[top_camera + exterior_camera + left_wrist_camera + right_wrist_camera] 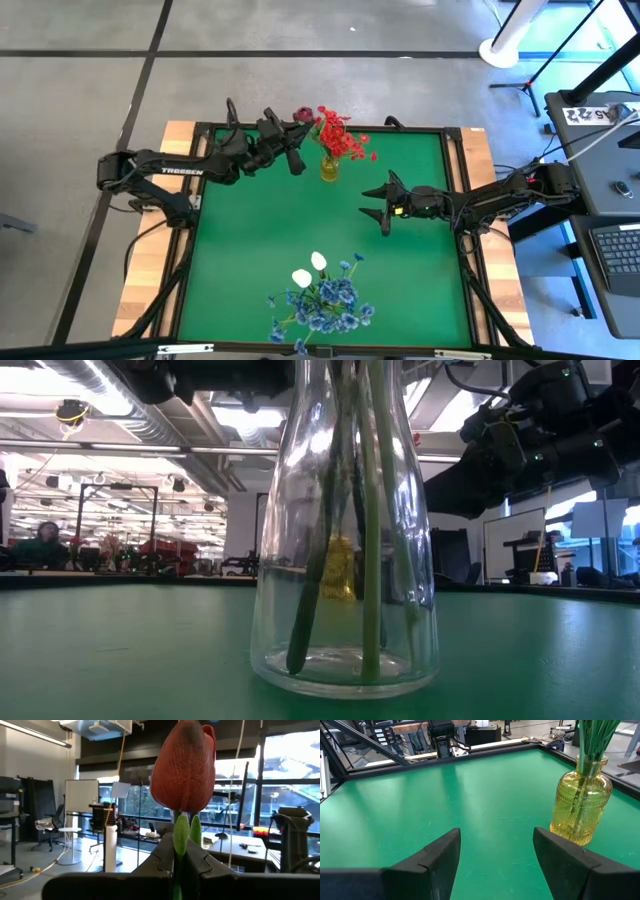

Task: Sort flowers into vase by color
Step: Put the dark red tulip into the yellow vase

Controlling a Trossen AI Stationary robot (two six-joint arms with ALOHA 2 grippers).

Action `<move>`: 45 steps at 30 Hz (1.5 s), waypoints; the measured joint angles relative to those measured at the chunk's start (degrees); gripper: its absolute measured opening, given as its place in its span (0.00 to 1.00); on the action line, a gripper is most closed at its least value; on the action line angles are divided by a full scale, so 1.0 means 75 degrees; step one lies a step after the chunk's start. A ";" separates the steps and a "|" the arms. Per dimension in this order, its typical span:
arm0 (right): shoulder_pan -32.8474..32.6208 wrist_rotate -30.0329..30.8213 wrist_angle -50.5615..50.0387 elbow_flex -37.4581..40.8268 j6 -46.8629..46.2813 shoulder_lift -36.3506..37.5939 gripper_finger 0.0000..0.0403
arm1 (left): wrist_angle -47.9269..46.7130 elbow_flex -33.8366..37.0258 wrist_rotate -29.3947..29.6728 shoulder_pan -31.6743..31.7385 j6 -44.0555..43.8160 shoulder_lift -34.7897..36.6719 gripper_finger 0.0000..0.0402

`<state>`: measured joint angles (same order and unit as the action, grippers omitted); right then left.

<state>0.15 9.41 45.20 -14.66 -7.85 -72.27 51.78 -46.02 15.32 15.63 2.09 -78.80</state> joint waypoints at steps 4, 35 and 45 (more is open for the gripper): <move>0.0000 0.0000 -0.0060 0.0000 -0.0094 0.0000 0.62 | 0.0229 0.0000 0.0000 0.0078 0.0002 0.0025 0.00; -0.0001 0.0000 -0.0237 -0.0003 -0.0152 -0.0003 0.62 | -0.0072 -0.0003 -0.0150 0.0051 -0.0047 -0.0294 0.00; -0.0001 0.0000 -0.0225 -0.0003 -0.0161 -0.0003 0.62 | -0.0503 -0.0006 -0.0212 0.0051 -0.0255 -0.0869 0.00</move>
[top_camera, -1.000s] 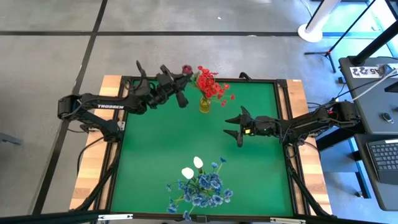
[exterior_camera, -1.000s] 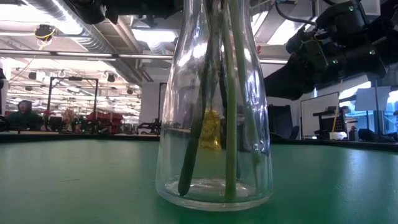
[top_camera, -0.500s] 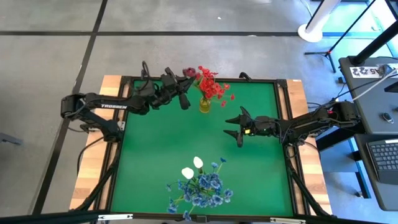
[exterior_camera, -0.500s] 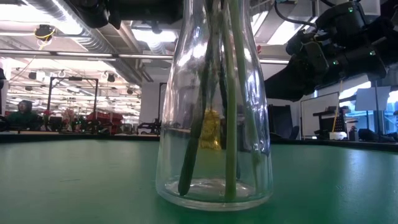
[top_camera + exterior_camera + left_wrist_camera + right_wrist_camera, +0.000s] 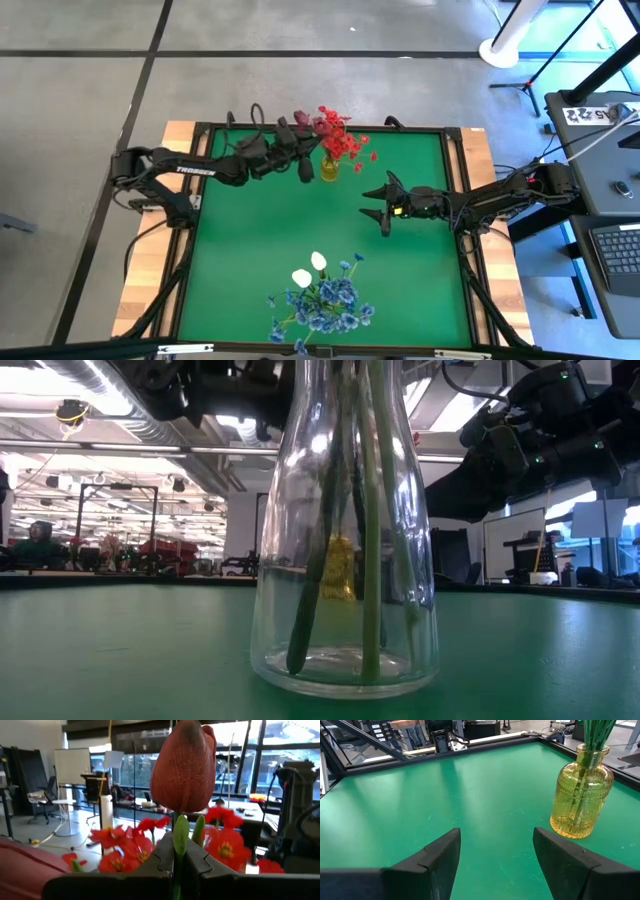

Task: Sort flowers into vase by color
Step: Put the dark red tulip into the yellow vase

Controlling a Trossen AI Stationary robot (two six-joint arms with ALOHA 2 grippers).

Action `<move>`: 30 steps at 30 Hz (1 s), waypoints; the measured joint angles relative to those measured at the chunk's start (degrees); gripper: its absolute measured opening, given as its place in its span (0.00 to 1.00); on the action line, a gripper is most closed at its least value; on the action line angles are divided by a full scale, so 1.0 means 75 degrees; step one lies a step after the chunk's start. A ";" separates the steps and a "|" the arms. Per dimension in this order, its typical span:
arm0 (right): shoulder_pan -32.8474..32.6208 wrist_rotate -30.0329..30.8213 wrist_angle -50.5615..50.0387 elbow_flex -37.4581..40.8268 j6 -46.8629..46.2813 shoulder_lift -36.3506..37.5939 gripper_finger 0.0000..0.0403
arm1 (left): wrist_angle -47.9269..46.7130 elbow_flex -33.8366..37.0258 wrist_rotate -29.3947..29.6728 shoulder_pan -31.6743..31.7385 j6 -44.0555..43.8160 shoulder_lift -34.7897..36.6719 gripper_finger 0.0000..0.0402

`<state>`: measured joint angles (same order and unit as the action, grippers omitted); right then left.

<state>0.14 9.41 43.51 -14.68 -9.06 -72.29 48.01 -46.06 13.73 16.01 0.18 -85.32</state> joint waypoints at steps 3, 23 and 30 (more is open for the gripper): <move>0.0001 0.0000 0.0001 0.0000 -0.0007 0.0000 0.62 | 0.0006 0.0000 -0.0192 0.0000 -0.0049 -0.0193 0.00; 0.0000 0.0003 0.0257 -0.0003 -0.0025 0.0000 0.62 | -0.1141 -0.0026 -0.0193 -0.0015 -0.0581 -0.0299 0.03; 0.0000 0.0004 0.0113 -0.0006 -0.0173 0.0000 0.62 | -0.1190 0.0012 -0.0168 -0.0065 0.0067 -0.0262 0.15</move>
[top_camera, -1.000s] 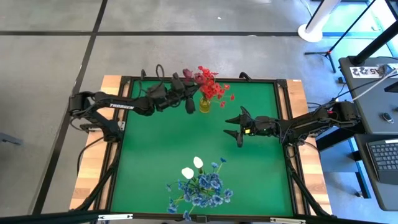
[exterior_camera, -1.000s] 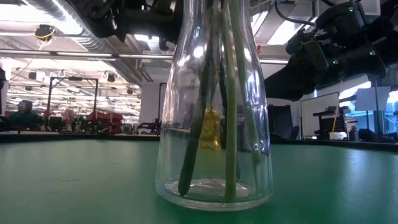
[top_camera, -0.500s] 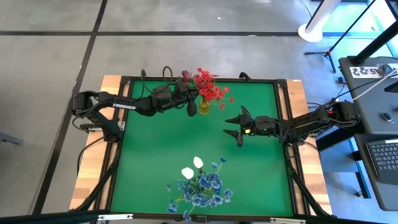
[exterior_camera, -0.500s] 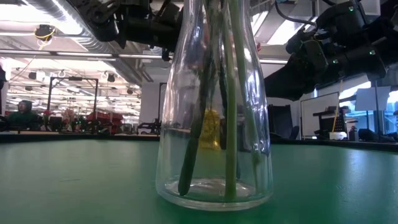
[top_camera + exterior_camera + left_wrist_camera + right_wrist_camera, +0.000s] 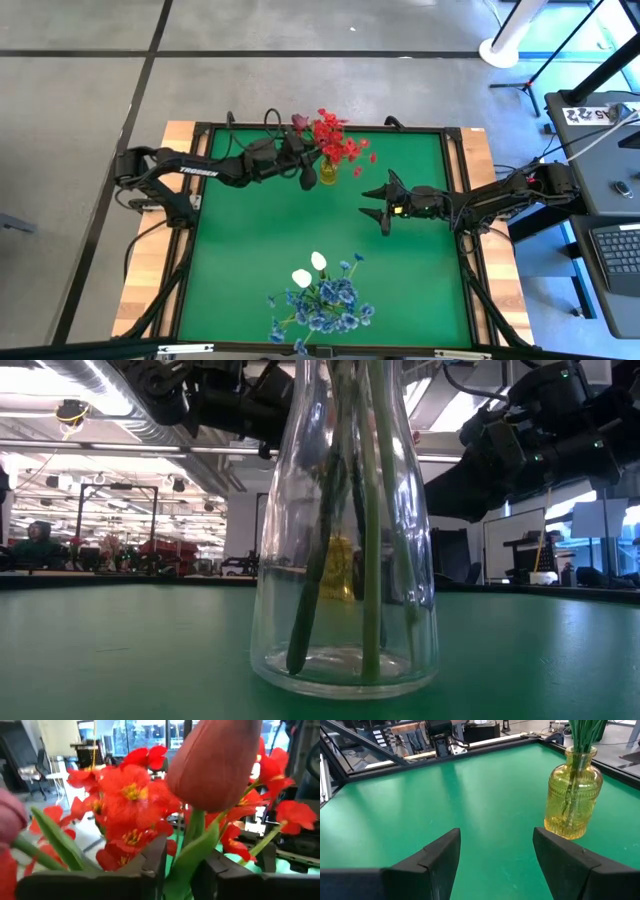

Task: Sort flowers into vase by color
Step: Put the dark red tulip into the yellow vase, then return to Home Position

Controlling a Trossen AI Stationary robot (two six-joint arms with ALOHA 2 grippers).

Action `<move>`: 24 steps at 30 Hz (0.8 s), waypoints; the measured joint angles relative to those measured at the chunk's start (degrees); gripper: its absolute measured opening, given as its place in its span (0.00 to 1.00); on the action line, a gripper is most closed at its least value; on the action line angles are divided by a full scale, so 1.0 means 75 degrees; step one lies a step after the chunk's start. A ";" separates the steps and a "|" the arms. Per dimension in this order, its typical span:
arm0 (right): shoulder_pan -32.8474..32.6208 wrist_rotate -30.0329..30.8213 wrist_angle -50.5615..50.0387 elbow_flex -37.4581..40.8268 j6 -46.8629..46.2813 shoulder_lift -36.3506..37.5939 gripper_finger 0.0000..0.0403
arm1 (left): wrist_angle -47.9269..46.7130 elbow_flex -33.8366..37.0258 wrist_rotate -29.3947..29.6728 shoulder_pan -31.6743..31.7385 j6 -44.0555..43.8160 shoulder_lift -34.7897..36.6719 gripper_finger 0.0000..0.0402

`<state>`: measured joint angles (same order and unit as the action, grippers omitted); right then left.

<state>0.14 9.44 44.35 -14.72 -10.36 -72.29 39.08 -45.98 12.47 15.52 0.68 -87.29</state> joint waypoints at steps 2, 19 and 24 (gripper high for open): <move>0.0001 0.0004 -0.0004 0.0000 -0.0042 0.0000 0.62 | -0.0065 0.0000 -0.0003 -0.0049 0.0260 0.0046 0.18; 0.0000 0.0019 0.0074 0.0000 -0.0066 0.0000 0.62 | -0.2262 -0.0007 0.0940 -0.0538 0.0341 0.1490 0.44; 0.0000 0.0019 0.0077 0.0000 -0.0162 0.0000 0.62 | -0.2930 -0.0009 0.1045 -0.0874 -0.0008 0.2227 0.48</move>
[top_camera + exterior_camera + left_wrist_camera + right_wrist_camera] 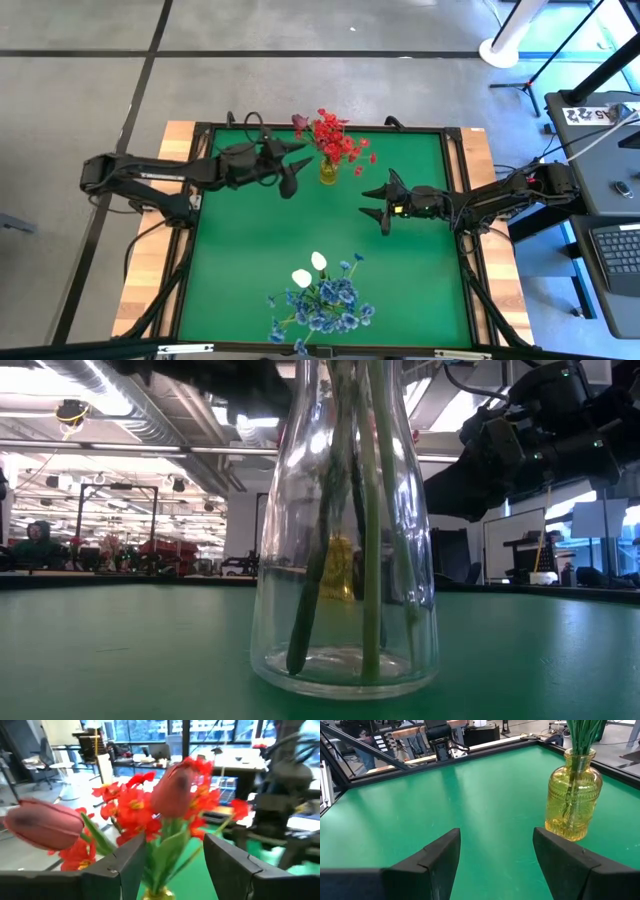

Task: Sort flowers into vase by color
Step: Return to Home Position

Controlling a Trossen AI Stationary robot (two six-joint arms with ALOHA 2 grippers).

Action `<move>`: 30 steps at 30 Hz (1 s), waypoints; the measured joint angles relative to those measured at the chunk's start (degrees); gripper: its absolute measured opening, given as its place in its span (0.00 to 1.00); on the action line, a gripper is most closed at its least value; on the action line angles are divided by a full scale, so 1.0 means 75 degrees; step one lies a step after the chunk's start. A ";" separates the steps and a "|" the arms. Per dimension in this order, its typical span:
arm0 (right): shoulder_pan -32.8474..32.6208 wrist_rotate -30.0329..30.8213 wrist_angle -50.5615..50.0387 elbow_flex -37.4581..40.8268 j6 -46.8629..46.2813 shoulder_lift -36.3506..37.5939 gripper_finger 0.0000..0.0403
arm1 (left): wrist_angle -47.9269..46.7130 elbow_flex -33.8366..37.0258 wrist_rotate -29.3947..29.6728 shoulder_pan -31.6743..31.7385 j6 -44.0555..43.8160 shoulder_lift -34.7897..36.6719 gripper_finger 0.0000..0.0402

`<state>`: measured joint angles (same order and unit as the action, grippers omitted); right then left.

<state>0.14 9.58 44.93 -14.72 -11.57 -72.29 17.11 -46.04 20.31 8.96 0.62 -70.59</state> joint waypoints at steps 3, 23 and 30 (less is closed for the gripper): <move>0.0003 -0.0166 -0.0014 0.0000 0.0018 0.0002 0.62 | -0.0422 0.0000 -0.0017 -0.0303 -0.0158 0.0478 0.47; 0.2126 -0.2533 -0.2529 0.0000 0.0627 0.2829 0.62 | -0.1064 0.2215 0.0378 -0.1382 -0.1282 0.3066 0.14; 0.2715 -0.2576 -0.3656 0.0002 0.1017 0.4911 0.56 | 0.0115 0.3688 0.0569 -0.1398 -0.1442 0.4290 0.01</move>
<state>20.50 -9.73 17.51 -14.70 -3.94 -35.46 17.97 -18.38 24.58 -1.52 -10.20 -38.41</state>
